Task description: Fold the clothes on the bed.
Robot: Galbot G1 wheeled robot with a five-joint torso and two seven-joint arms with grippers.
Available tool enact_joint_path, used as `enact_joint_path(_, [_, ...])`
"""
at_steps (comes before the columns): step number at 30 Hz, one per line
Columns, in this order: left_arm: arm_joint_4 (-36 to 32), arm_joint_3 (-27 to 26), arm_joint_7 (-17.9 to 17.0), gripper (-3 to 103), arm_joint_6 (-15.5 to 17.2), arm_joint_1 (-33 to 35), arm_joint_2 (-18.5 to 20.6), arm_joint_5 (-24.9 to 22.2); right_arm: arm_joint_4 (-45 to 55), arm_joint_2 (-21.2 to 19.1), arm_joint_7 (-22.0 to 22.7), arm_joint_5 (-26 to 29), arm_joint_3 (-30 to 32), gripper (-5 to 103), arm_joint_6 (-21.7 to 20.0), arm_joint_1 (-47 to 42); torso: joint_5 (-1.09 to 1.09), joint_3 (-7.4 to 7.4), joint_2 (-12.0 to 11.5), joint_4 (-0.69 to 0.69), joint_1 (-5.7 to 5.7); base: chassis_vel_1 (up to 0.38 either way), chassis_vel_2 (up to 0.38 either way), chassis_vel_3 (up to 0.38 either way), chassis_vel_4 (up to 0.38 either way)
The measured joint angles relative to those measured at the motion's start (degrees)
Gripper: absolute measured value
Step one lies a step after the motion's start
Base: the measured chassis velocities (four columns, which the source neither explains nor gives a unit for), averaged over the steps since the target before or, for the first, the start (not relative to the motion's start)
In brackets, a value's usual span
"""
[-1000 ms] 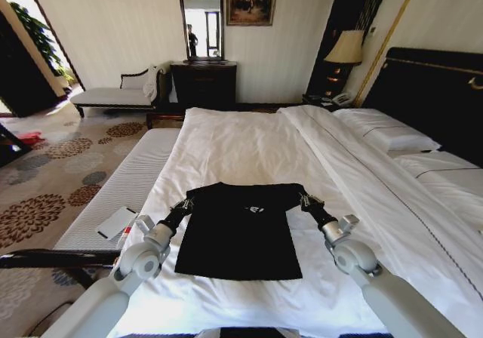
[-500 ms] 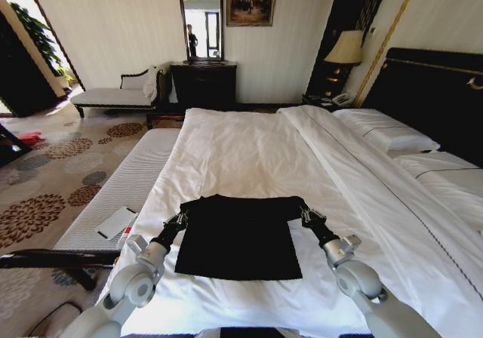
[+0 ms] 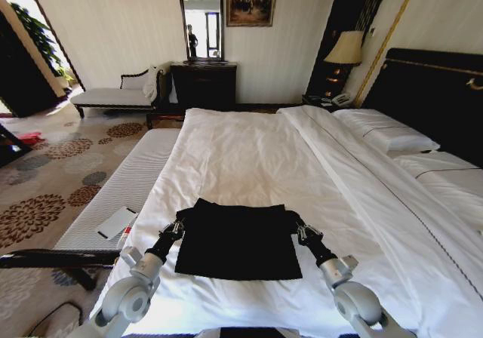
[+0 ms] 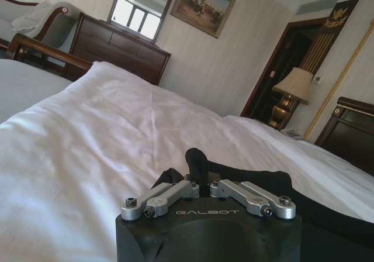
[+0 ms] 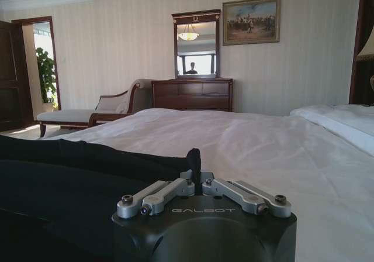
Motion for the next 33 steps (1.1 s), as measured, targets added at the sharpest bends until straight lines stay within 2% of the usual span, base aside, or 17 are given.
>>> enact_joint_path(8, [2.3,3.3,0.0,2,-1.2,0.4,-2.2,3.4,-3.1,2.2,-0.7,-1.6,-0.9,1,1.8,-0.8,0.01,0.0,0.0,0.0,0.0,0.0,0.0,0.0,0.0])
enact_joint_path(19, [3.5,4.2,-0.7,2,-1.8,0.9,-2.2,4.8,-4.6,3.7,-1.2,-3.2,-1.3,1,3.1,-2.1,0.01,0.0,0.0,-0.01,0.0,0.0,0.0,0.0,0.0])
enact_joint_path(20, [3.5,4.2,-1.3,2,-1.8,1.0,-2.1,5.3,-4.5,3.9,-1.5,-3.4,-1.3,8,3.2,-2.5,0.0,0.0,0.0,-0.01,0.0,0.0,0.0,0.0,0.0])
enact_joint_path(21, [3.5,4.2,-1.3,2,-1.8,1.0,-2.1,5.3,-4.5,3.9,-1.5,-3.4,-1.3,8,3.2,-2.5,0.0,0.0,0.0,-0.01,0.0,0.0,0.0,0.0,0.0])
enact_joint_path(22, [3.5,4.3,-1.6,-1,-1.8,1.4,-2.1,6.2,-4.5,4.0,-1.8,-3.8,-1.3,14,3.5,-3.2,0.0,0.0,0.0,-0.01,0.0,0.0,0.0,0.0,0.0])
enact_joint_path(23, [3.5,4.4,-1.6,3,-1.8,1.9,-2.1,7.0,-4.5,4.1,-2.2,-4.1,-1.3,19,3.7,-3.6,0.0,0.0,0.0,-0.01,0.0,0.0,0.0,0.0,0.0])
enact_joint_path(24, [3.4,4.4,-1.7,7,-1.9,2.3,-2.2,7.6,-4.5,4.2,-2.4,-4.3,-1.2,19,3.9,-3.9,0.0,0.0,0.0,-0.01,0.0,0.0,0.0,0.0,0.0])
enact_joint_path(25, [3.4,4.4,-1.7,7,-1.9,2.3,-2.2,7.6,-4.5,4.2,-2.4,-4.3,-1.2,19,3.9,-3.9,0.0,0.0,0.0,-0.01,0.0,0.0,0.0,0.0,0.0])
enact_joint_path(28, [3.0,4.5,-1.6,24,-2.4,3.8,-2.3,9.5,-4.1,4.5,-2.8,-4.3,-0.9,35,4.3,-5.0,0.01,0.0,0.0,0.0,0.0,0.0,0.0,0.0,0.0])
enact_joint_path(29, [3.0,4.5,-1.6,24,-2.4,3.8,-2.3,9.5,-4.1,4.5,-2.8,-4.3,-0.9,35,4.3,-5.0,0.01,0.0,0.0,0.0,0.0,0.0,0.0,0.0,0.0])
enact_joint_path(31, [2.6,4.3,-1.5,35,-3.1,4.3,-2.3,11.7,-3.1,4.8,-3.0,-4.4,-0.5,47,4.4,-6.0,0.0,0.0,0.0,-0.01,0.0,0.0,0.0,0.0,0.0])
enact_joint_path(32, [2.6,4.3,-1.5,35,-3.1,4.3,-2.3,11.7,-3.1,4.8,-3.0,-4.4,-0.5,47,4.4,-6.0,0.0,0.0,0.0,-0.01,0.0,0.0,0.0,0.0,0.0])
enact_joint_path(33, [2.2,4.1,-1.5,40,-3.2,4.5,-2.3,12.1,-2.7,5.0,-3.0,-4.3,-0.2,52,4.4,-6.3,0.0,0.0,0.0,-0.01,0.0,0.0,0.0,0.0,0.0])
